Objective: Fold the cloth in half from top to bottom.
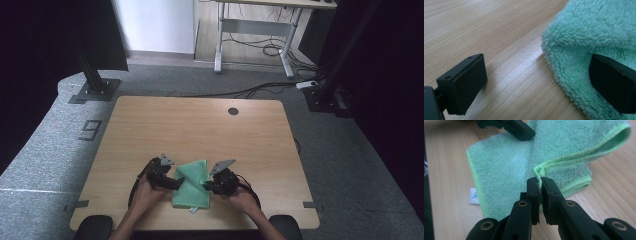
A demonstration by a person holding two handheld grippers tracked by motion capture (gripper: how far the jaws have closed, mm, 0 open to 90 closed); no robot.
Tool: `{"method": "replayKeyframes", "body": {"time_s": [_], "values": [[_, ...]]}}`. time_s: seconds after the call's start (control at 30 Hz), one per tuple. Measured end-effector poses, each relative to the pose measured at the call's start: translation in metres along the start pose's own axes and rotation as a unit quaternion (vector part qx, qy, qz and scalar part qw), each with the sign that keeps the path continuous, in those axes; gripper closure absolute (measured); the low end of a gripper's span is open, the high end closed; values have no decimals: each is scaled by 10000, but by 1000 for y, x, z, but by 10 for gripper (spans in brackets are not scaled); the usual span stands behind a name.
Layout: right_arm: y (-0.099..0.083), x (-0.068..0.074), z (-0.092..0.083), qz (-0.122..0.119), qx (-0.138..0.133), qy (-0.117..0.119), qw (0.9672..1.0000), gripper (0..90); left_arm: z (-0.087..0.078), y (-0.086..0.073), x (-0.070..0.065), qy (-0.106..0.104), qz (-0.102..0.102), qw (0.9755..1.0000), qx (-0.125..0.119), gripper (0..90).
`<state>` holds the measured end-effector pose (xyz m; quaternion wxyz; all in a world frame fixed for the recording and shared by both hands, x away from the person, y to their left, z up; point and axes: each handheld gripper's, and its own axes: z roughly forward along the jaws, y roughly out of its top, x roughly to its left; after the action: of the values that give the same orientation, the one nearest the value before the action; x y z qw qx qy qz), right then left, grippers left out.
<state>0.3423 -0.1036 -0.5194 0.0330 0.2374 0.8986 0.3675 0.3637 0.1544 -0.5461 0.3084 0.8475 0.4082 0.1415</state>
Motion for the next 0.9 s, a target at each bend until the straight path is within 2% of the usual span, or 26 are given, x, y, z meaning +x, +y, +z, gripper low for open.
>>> {"method": "replayKeyframes", "body": {"time_s": [0.2,0.33,0.5,0.7,0.77,0.9], "values": [[6,6,-13,-53,-148,78,9998,833,0,-1,0,33,-35,10000,-37,16],[7,14,-18,-136,-154,141,9997,833,0,-1,0,46,-55,10000,-49,14],[-2,20,-14,-164,-5,187,9997,831,1,-1,-1,47,-61,10000,-45,13],[-17,21,-5,11,96,276,9996,822,0,0,0,41,-53,10000,-3,13],[-19,21,-3,23,92,262,9996,820,-1,2,-1,-20,12,10000,36,38],[-21,20,0,63,79,257,9996,819,-9,5,-1,-238,131,9992,304,81]]}}
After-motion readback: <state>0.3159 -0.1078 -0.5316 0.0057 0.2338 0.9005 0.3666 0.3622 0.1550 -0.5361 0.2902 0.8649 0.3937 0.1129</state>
